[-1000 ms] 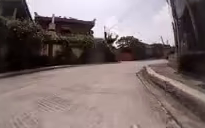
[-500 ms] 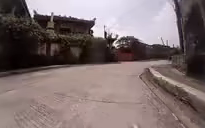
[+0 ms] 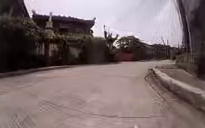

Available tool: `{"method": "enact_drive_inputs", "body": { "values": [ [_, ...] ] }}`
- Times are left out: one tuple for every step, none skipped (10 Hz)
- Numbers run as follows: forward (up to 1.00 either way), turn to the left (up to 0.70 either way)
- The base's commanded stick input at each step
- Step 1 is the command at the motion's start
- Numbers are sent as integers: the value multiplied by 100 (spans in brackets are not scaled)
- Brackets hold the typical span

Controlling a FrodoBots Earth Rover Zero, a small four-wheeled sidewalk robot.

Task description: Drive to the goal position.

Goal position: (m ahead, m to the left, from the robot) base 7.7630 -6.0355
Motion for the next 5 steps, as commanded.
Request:
{"method": "enact_drive_inputs", "body": {
  "values": [
    [70,0],
    [70,0],
    [70,0],
    [70,0],
    [70,0]
  ]
}}
